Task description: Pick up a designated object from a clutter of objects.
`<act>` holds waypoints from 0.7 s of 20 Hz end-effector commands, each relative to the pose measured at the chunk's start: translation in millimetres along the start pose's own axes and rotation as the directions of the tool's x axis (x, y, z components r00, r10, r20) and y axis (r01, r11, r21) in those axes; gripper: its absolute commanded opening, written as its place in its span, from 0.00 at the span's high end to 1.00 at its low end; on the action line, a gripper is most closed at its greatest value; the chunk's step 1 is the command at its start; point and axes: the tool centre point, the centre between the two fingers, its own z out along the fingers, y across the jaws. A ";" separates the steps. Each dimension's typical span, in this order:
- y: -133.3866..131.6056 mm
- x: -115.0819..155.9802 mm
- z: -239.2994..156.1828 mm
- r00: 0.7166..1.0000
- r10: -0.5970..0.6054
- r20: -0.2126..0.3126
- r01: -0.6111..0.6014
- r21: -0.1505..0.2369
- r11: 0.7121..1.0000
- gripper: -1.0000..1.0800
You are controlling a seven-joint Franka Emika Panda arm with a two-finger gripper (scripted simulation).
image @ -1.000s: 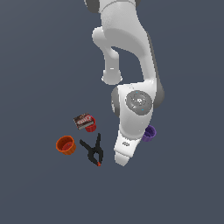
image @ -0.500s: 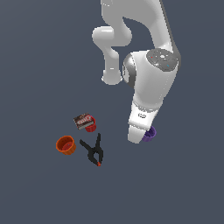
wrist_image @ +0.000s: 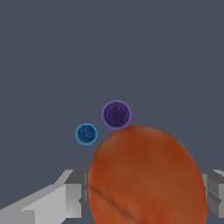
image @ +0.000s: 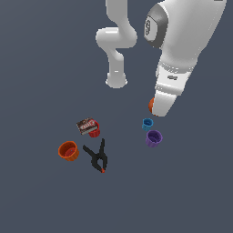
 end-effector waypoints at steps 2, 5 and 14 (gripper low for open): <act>-24.4 7.7 -36.2 1.000 0.000 -0.001 0.000 -0.001 1.000 1.00; -42.8 14.0 -63.8 1.000 0.000 -0.002 0.000 -0.001 1.000 1.00; -81.7 29.1 -125.2 1.000 0.000 -0.003 0.000 0.000 1.000 1.00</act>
